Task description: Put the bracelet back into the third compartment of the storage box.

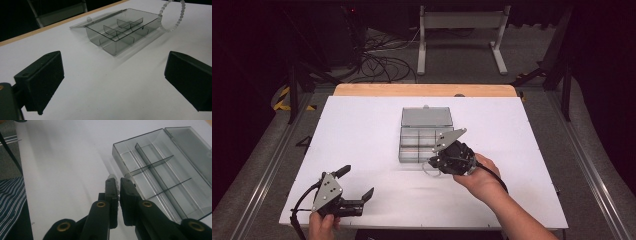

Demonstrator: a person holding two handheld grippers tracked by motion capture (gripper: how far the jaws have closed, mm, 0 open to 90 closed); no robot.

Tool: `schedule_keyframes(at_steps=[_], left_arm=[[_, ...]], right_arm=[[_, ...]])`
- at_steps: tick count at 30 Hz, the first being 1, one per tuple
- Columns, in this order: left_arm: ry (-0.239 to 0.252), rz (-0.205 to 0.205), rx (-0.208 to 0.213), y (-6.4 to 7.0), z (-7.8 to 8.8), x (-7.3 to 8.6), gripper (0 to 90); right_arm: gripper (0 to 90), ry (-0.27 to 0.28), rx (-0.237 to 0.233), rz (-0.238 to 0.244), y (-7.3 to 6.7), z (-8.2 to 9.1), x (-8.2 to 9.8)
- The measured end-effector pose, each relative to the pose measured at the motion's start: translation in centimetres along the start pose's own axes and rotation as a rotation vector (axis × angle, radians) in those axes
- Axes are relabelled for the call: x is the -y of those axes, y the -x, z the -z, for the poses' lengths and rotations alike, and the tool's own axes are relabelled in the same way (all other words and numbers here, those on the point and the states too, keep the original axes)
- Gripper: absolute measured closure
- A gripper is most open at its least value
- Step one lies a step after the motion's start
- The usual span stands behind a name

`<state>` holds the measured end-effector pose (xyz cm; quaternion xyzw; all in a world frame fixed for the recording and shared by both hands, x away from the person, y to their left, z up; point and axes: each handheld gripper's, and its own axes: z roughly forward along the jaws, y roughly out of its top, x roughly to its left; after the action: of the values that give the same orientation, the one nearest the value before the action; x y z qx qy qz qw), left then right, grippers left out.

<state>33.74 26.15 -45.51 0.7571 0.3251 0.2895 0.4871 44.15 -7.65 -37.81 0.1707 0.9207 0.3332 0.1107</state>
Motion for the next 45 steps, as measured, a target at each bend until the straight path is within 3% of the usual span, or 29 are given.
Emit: schedule_keyframes(at_steps=[14,32,45], left_arm=[[-0.001,0.000,0.002,0.0,0.0,0.0,3.0],[-0.001,0.000,-0.001,-0.1,0.0,0.0,2.9],[-0.002,-0.002,-0.003,-0.1,0.1,0.0,3.0]], right_arm=[[85.5,0.030,0.031,-0.014,1.2,1.4,-1.2],[85.5,0.072,0.060,-0.084,3.6,2.0,-1.6],[85.5,0.118,0.094,-0.179,6.2,1.5,-1.4]])
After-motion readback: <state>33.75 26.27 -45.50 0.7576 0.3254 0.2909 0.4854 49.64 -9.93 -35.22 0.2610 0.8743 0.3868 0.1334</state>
